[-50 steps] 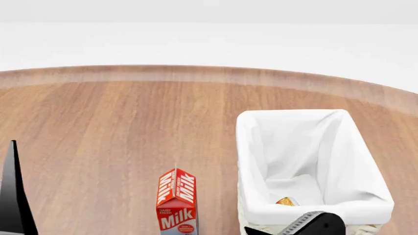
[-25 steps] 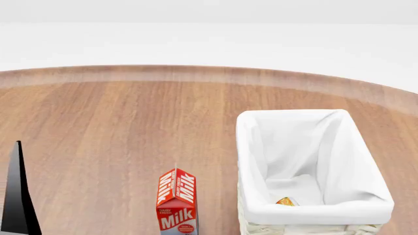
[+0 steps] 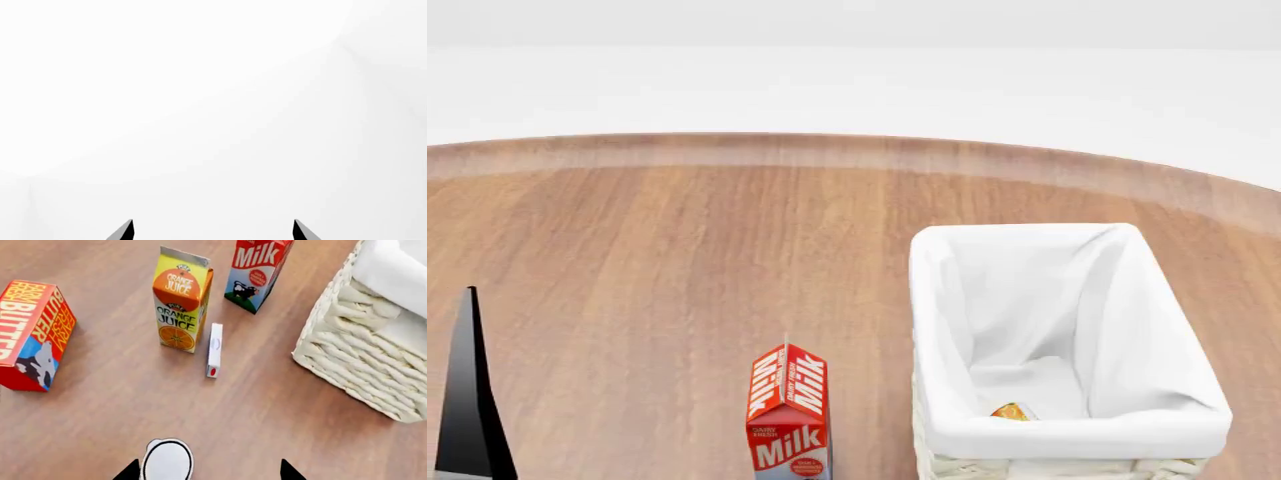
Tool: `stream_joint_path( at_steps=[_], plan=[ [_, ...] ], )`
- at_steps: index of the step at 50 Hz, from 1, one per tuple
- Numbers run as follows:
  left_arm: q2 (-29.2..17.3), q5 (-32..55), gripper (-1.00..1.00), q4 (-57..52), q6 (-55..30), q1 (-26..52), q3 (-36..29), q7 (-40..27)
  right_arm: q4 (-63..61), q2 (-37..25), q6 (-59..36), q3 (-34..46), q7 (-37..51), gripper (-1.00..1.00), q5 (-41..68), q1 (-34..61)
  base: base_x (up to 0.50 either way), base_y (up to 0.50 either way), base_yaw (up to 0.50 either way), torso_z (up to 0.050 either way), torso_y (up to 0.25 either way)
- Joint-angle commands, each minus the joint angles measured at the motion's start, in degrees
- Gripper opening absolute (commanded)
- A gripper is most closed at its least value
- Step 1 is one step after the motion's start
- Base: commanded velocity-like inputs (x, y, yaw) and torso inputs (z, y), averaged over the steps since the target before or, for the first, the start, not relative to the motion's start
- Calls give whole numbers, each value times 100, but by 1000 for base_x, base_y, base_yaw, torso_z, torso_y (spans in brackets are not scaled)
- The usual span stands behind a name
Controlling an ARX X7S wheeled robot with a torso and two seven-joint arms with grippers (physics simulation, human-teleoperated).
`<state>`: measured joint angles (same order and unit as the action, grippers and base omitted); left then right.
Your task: Pick up the alphabet soup and the tomato sauce, and put them in the basket.
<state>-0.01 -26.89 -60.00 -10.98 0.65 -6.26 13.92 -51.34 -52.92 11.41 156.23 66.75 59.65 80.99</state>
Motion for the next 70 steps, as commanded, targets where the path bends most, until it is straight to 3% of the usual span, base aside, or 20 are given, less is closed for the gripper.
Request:
stream_joint_path(
  at_steps=[1, 12, 22, 70],
  plan=[
    [0, -3, 100, 0, -14, 2, -8, 11, 284, 84, 192, 57, -56, 100, 156, -396, 0, 0, 0, 0, 0],
    [0, 3, 100, 0, 9, -8, 5, 1, 184, 365, -63, 12, 278, 100, -251, -832, 0, 0, 0, 0, 0],
    [0, 2, 100, 0, 36, -34, 23, 3, 655, 1067, -409, -230, 651, 100, -293, -1389, 0, 0, 0, 0, 0],
    [0, 125, 100, 0, 130, -140, 125, -17, 2821, 1533, 575, -1127, -836, 100, 624, -2493, 0, 0, 0, 0, 0]
  ],
)
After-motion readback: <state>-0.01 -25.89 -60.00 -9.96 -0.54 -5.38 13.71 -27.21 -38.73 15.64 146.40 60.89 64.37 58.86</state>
